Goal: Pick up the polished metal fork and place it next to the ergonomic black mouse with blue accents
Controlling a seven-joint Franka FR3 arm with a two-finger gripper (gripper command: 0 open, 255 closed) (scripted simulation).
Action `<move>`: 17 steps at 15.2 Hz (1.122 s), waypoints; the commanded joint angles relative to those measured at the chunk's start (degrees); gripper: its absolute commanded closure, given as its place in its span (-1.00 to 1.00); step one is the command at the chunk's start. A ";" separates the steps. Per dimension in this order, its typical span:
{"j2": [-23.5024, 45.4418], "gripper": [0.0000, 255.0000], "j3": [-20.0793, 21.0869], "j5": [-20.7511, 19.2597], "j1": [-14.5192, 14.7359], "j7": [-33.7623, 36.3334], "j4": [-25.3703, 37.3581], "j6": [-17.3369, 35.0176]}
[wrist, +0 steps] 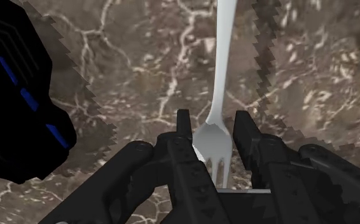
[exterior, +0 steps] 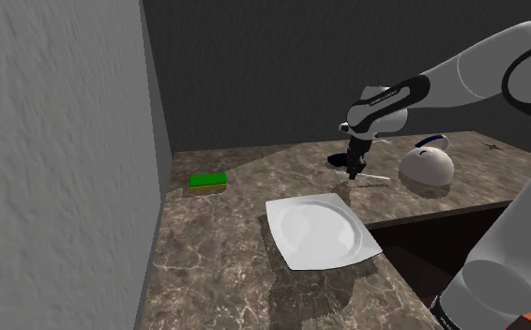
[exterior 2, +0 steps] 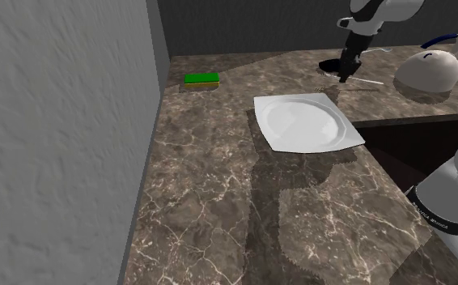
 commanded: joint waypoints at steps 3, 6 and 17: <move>0.80 1.00 -0.03 0.37 -0.01 -0.33 -0.55 1.33; 0.80 1.00 -0.03 0.37 -0.01 -0.34 -0.55 1.33; -1.38 -1.00 -0.05 -0.62 -0.07 0.37 1.22 -2.49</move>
